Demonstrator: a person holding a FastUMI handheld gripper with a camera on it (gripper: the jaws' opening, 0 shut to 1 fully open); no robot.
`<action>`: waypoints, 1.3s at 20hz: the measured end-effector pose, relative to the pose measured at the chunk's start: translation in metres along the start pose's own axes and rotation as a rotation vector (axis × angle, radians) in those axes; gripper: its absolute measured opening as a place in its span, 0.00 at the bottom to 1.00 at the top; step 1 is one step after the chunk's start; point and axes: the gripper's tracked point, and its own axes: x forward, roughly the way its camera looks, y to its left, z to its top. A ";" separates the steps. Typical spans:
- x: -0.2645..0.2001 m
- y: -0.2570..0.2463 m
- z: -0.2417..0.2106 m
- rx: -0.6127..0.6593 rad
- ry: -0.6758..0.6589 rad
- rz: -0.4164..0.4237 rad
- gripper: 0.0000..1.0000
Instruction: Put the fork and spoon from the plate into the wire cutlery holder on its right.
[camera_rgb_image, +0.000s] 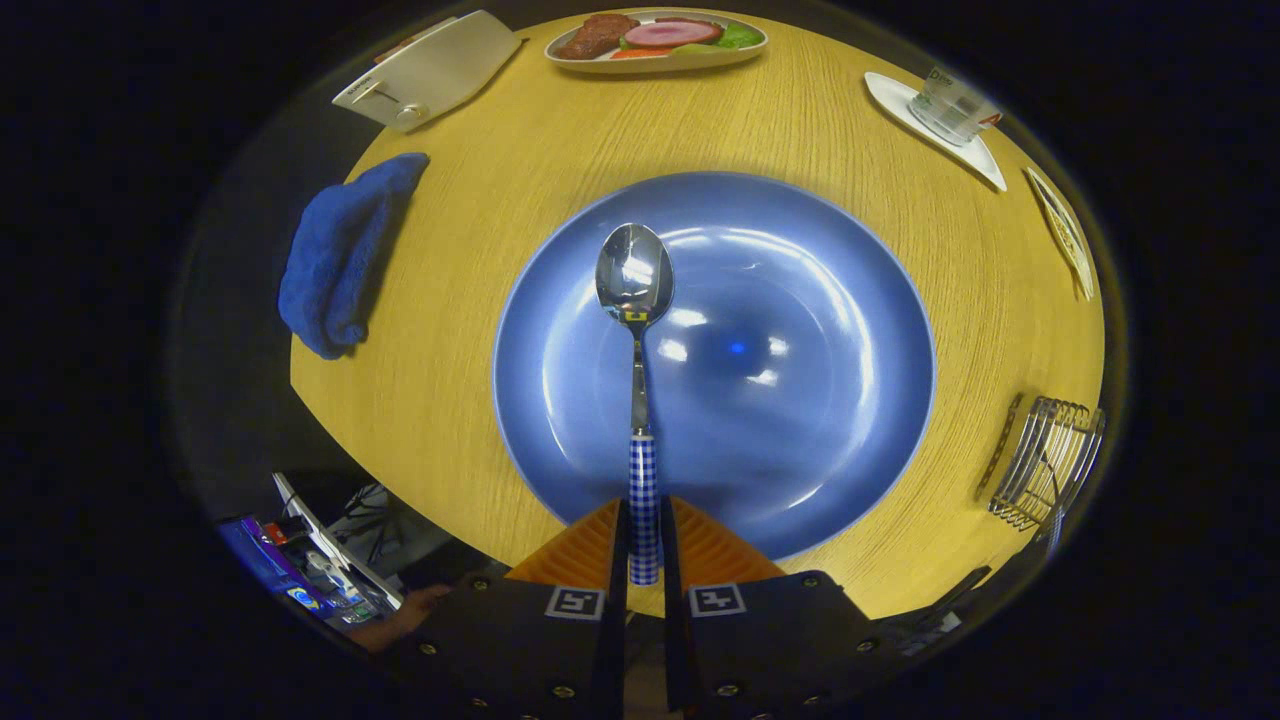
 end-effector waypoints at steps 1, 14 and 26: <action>0.002 -0.003 -0.002 -0.020 0.006 -0.012 0.16; -0.054 -0.054 -0.030 -0.284 0.135 -0.168 0.01; -0.141 -0.123 -0.081 -0.230 0.216 -0.193 0.01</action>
